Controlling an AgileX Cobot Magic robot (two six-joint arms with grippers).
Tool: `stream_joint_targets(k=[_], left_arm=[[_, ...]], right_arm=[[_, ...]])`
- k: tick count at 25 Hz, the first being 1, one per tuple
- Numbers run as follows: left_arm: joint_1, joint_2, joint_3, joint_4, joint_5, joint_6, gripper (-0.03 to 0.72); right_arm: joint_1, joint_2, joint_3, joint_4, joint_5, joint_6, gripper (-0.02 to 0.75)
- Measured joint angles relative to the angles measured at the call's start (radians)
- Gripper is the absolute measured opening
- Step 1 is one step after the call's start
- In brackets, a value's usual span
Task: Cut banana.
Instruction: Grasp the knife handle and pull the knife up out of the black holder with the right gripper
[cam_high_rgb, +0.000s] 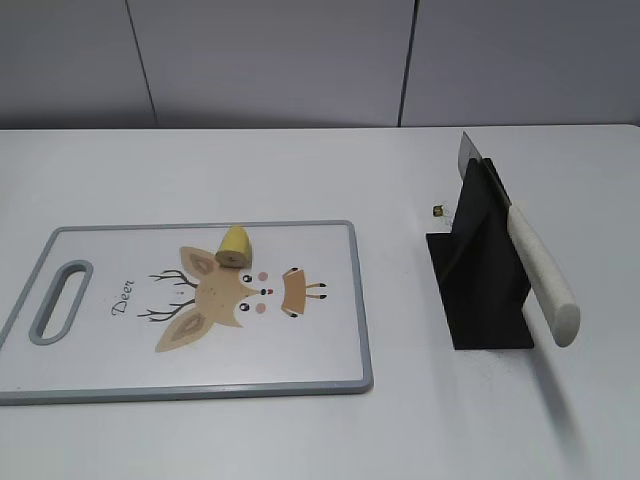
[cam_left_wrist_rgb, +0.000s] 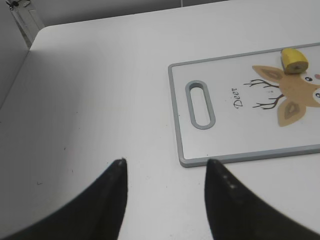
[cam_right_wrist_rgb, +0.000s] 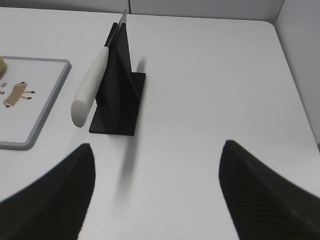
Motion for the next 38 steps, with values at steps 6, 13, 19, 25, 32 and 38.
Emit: stream_joint_targets(k=[6, 13, 19, 25, 32, 38], left_arm=[[0.000, 0.000, 0.000, 0.000, 0.000, 0.000, 0.489], [0.000, 0.000, 0.000, 0.000, 0.000, 0.000, 0.489], [0.000, 0.000, 0.000, 0.000, 0.000, 0.000, 0.489], [0.000, 0.000, 0.000, 0.000, 0.000, 0.000, 0.489], [0.000, 0.000, 0.000, 0.000, 0.000, 0.000, 0.489], [0.000, 0.000, 0.000, 0.000, 0.000, 0.000, 0.489]], right_arm=[[0.000, 0.000, 0.000, 0.015, 0.000, 0.000, 0.582], [0.000, 0.022, 0.000, 0.017, 0.001, 0.000, 0.582], [0.000, 0.176, -0.048, 0.025, 0.007, 0.000, 0.582], [0.000, 0.377, -0.114, 0.062, 0.020, 0.000, 0.582], [0.000, 0.591, -0.179, 0.077, 0.116, 0.000, 0.582], [0.007, 0.728, -0.243, 0.080, 0.186, 0.018, 0.582]])
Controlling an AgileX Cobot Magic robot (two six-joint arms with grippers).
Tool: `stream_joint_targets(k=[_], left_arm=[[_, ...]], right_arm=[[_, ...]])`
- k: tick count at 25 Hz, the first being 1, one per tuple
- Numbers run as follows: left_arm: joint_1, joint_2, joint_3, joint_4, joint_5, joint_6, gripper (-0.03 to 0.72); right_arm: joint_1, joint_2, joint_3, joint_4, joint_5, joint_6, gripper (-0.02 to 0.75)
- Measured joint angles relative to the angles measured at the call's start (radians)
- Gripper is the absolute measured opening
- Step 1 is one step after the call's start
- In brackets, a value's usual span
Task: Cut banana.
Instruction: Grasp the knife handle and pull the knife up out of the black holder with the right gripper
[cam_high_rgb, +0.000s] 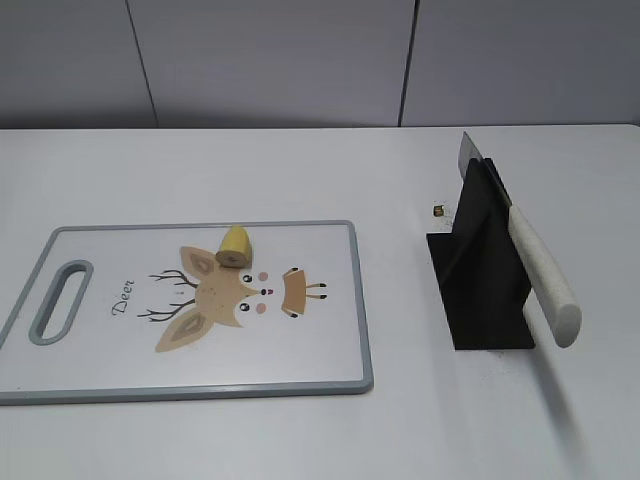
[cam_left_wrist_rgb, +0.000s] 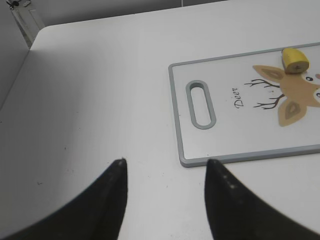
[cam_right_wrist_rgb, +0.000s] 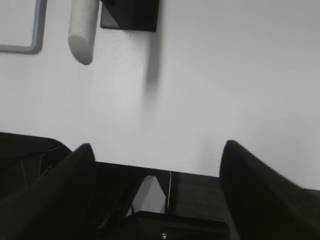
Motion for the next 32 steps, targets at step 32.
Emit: stream_joint_targets(k=[32], left_arm=[[0.000, 0.000, 0.000, 0.000, 0.000, 0.000, 0.489]], right_arm=[[0.245, 0.644, -0.266, -0.002, -0.182, 0.133, 0.549]])
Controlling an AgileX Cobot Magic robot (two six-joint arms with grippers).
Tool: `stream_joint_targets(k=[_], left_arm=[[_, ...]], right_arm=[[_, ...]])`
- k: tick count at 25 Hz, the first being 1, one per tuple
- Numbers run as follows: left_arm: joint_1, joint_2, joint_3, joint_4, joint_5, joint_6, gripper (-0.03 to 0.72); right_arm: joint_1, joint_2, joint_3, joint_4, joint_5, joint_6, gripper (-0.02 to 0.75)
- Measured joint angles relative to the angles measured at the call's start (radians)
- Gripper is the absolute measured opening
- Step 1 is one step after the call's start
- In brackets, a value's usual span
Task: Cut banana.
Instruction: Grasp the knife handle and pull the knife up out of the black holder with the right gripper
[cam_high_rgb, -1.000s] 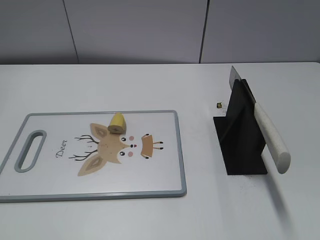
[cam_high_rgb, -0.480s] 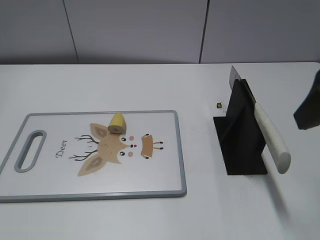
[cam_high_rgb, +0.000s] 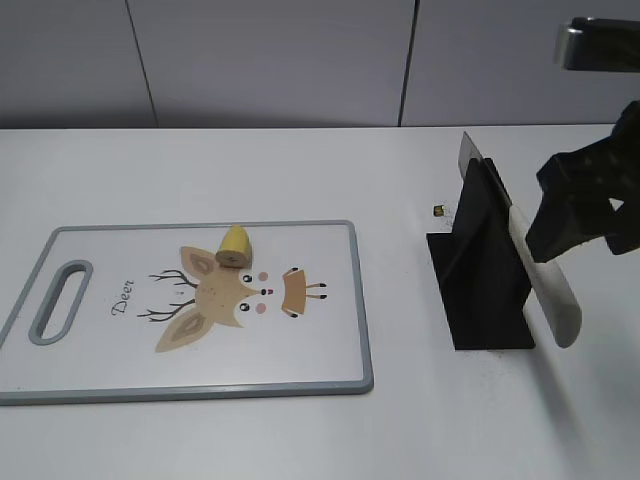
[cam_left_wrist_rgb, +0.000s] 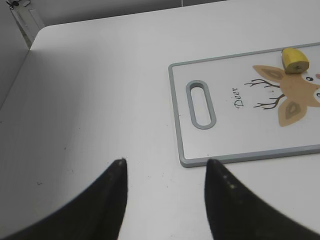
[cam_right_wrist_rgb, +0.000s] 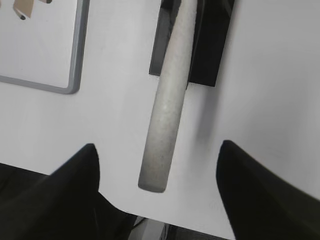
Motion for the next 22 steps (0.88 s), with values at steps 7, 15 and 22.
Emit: stream_joint_targets(k=[7, 15, 22], left_arm=[[0.000, 0.000, 0.000, 0.000, 0.000, 0.000, 0.489], [0.000, 0.000, 0.000, 0.000, 0.000, 0.000, 0.489], [0.000, 0.000, 0.000, 0.000, 0.000, 0.000, 0.489]], right_arm=[[0.002, 0.121, 0.000, -0.003, -0.008, 0.000, 0.543], [0.002, 0.216, 0.000, -0.004, -0.035, 0.022, 0.532], [0.002, 0.256, -0.001, -0.004, -0.064, 0.054, 0.457]])
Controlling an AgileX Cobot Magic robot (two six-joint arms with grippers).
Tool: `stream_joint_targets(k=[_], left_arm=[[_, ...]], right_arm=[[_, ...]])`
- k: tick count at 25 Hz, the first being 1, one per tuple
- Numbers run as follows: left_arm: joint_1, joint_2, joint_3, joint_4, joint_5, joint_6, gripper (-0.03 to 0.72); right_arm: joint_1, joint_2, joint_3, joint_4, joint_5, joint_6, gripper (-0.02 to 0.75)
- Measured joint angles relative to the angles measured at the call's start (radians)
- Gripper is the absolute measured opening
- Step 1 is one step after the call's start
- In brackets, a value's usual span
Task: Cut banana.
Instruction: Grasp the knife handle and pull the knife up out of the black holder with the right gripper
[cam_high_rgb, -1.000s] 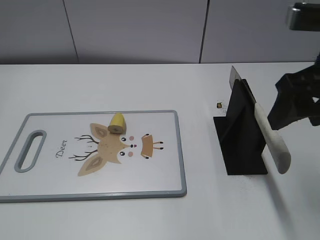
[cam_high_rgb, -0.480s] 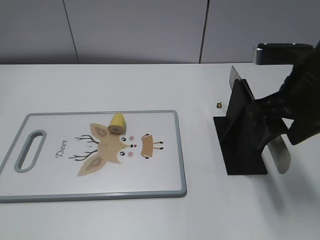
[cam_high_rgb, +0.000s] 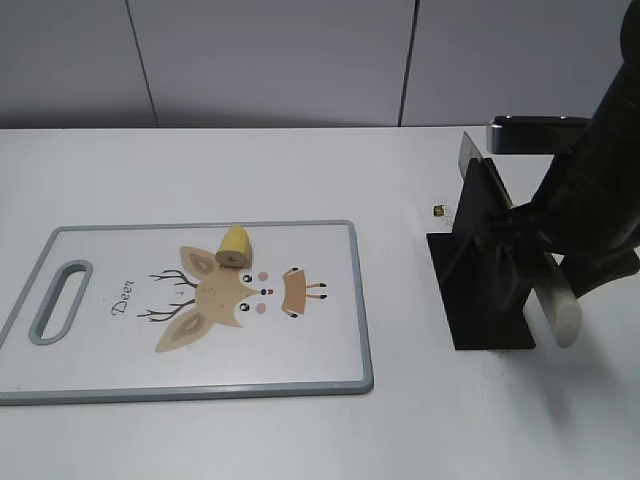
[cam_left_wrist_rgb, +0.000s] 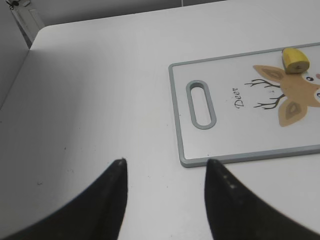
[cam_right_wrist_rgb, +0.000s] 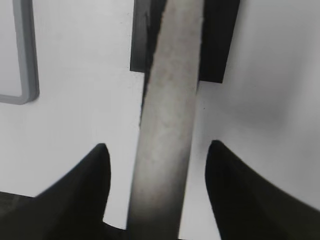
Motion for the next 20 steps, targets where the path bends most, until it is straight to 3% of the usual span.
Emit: stream_joint_targets(k=[7, 20], left_arm=[[0.000, 0.000, 0.000, 0.000, 0.000, 0.000, 0.489], [0.000, 0.000, 0.000, 0.000, 0.000, 0.000, 0.489]], right_arm=[[0.000, 0.001, 0.000, 0.005, -0.001, 0.022, 0.162], [0.000, -0.002, -0.001, 0.024, 0.032, 0.035, 0.162]])
